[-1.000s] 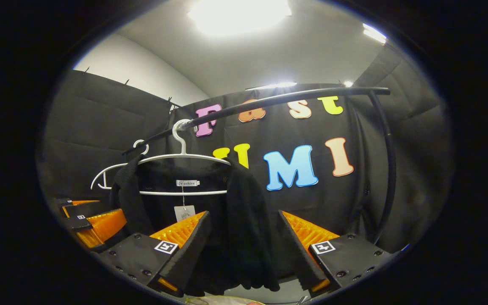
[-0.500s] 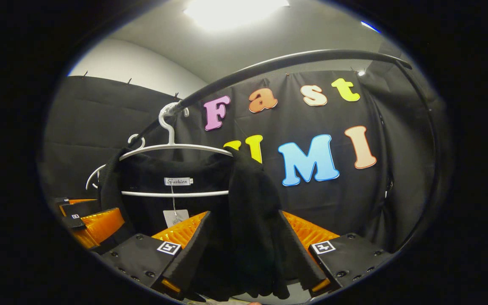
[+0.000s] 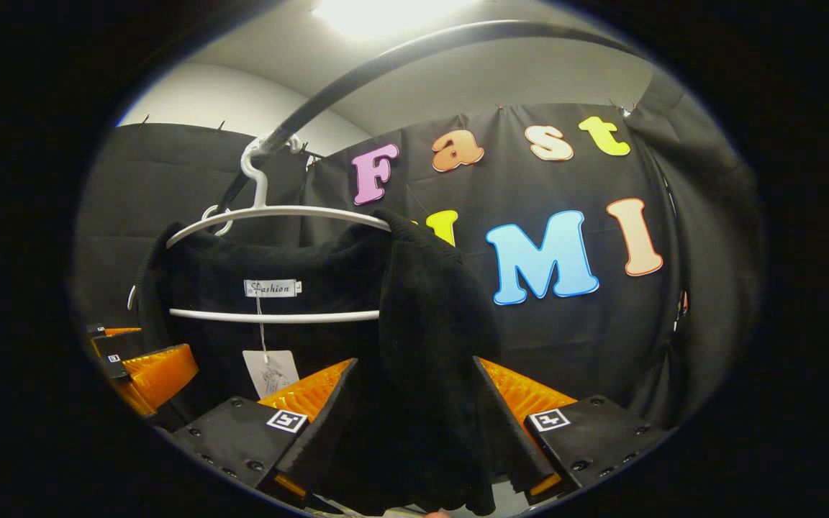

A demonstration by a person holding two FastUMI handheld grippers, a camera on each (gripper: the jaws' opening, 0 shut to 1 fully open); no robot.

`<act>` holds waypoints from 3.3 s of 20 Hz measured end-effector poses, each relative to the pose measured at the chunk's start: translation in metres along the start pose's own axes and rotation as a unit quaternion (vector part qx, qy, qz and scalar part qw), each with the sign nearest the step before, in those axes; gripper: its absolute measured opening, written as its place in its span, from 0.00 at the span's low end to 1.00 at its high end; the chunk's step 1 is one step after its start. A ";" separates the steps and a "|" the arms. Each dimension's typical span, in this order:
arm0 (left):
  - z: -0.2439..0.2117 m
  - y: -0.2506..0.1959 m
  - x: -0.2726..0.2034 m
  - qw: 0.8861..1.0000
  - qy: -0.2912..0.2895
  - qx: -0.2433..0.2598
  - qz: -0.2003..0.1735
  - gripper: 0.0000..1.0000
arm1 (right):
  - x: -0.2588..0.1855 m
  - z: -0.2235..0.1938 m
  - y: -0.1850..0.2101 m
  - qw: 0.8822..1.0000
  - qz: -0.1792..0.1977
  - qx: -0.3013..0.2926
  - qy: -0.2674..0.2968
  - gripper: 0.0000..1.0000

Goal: Grasp the clothes on the hanger with both hands and then place them into the laundry hamper below.

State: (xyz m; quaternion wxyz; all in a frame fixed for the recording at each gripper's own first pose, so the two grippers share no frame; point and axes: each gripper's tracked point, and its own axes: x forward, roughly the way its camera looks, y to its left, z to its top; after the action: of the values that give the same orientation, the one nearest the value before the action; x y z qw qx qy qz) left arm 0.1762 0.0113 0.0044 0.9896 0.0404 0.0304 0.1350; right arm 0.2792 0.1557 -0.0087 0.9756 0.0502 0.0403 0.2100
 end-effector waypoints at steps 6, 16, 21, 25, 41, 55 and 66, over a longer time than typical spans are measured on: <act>-0.011 0.005 0.016 0.999 0.017 0.009 0.036 0.94 | 0.024 -0.008 -0.009 0.999 -0.024 0.019 0.013 0.92; -0.020 0.016 0.019 0.998 0.032 0.030 0.046 0.33 | 0.034 -0.011 -0.023 0.999 -0.039 0.028 0.020 0.09; -0.014 0.027 0.010 0.999 0.031 0.019 0.032 0.02 | 0.022 0.019 -0.044 0.996 -0.081 0.002 -0.031 0.02; 0.004 0.042 -0.007 0.999 0.013 0.027 0.038 0.02 | 0.012 0.042 -0.065 0.992 -0.107 0.003 -0.064 0.02; 0.111 0.138 -0.008 0.992 -0.095 0.020 0.084 0.04 | 0.021 0.106 -0.117 0.982 -0.138 0.003 -0.131 0.02; 0.041 0.152 0.054 1.000 -0.021 0.005 -0.012 0.02 | 0.072 0.028 -0.139 0.993 -0.116 0.010 -0.025 0.02; -0.013 0.155 0.029 1.000 0.018 0.019 -0.011 0.02 | 0.035 -0.022 -0.129 0.992 -0.123 -0.016 0.027 0.02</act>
State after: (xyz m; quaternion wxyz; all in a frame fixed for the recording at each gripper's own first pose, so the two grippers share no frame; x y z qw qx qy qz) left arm 0.1619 0.1684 0.0034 0.9893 0.0567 0.0512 0.1243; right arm 0.3614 0.0554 -0.0473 0.9932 0.0236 0.0694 0.0900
